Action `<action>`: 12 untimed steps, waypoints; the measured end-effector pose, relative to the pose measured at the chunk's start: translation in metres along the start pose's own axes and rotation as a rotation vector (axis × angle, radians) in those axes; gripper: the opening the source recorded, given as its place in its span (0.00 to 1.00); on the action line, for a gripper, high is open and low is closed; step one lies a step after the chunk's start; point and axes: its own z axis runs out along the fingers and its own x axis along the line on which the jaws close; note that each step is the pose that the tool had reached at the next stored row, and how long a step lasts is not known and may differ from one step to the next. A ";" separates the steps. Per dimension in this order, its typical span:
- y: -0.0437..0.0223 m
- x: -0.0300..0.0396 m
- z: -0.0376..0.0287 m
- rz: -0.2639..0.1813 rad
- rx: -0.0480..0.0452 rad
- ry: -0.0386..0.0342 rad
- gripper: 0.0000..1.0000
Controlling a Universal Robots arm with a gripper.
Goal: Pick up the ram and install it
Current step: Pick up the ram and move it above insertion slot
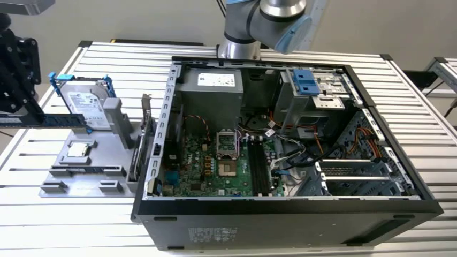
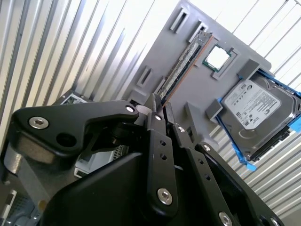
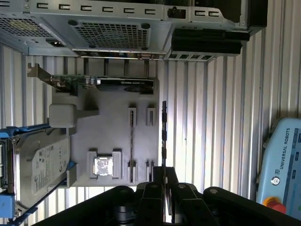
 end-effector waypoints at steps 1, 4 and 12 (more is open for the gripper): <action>0.0022 0.0000 0.0000 0.000 0.0001 -0.0001 0.00; 0.0083 0.0000 0.0002 0.000 0.0000 0.0000 0.00; 0.0218 0.0000 0.0004 0.000 0.0000 0.0000 0.00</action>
